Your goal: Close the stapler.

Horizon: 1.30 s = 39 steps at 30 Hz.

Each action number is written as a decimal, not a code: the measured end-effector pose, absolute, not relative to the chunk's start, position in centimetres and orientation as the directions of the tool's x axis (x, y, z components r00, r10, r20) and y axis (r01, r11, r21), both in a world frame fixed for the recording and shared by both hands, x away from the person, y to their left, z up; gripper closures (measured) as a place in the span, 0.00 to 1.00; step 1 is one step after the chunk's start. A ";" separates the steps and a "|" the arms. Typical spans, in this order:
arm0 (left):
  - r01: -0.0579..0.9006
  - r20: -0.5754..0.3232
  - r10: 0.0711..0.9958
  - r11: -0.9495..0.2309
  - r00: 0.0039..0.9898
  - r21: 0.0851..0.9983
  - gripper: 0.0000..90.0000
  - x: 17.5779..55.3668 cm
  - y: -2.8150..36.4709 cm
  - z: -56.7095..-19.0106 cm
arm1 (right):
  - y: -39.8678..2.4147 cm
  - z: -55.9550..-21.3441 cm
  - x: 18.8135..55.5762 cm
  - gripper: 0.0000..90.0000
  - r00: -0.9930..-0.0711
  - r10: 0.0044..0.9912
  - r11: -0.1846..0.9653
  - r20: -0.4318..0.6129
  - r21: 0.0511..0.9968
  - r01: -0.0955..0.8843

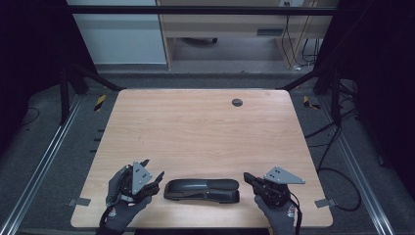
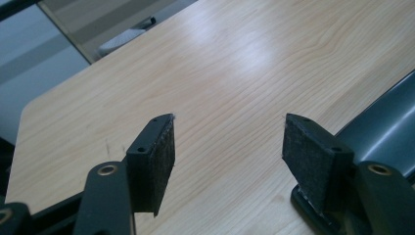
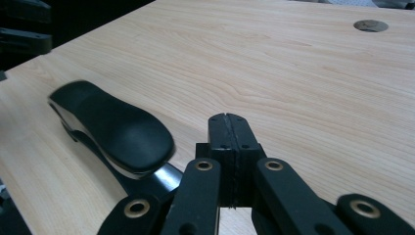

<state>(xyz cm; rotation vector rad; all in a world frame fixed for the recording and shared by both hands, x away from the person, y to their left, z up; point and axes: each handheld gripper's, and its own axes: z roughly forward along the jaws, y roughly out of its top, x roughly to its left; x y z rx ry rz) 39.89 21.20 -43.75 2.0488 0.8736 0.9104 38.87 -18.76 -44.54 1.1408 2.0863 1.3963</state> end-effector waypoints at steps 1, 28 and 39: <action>0.294 0.312 0.801 -0.504 0.511 0.813 0.41 39.9 21.4 -44.0 | -18.6 -44.5 38.8 1.00 -0.601 0.789 0.177 0.124 0.892 0.416; 0.389 0.235 0.881 -0.402 0.410 0.829 0.50 40.2 24.5 -46.1 | -15.6 -44.1 37.7 1.00 -0.658 0.746 0.218 0.107 0.893 0.393; 0.392 0.233 0.882 -0.401 0.410 0.828 0.49 40.3 24.5 -46.2 | -15.6 -45.4 38.1 1.00 -0.640 0.756 0.226 0.135 0.864 0.450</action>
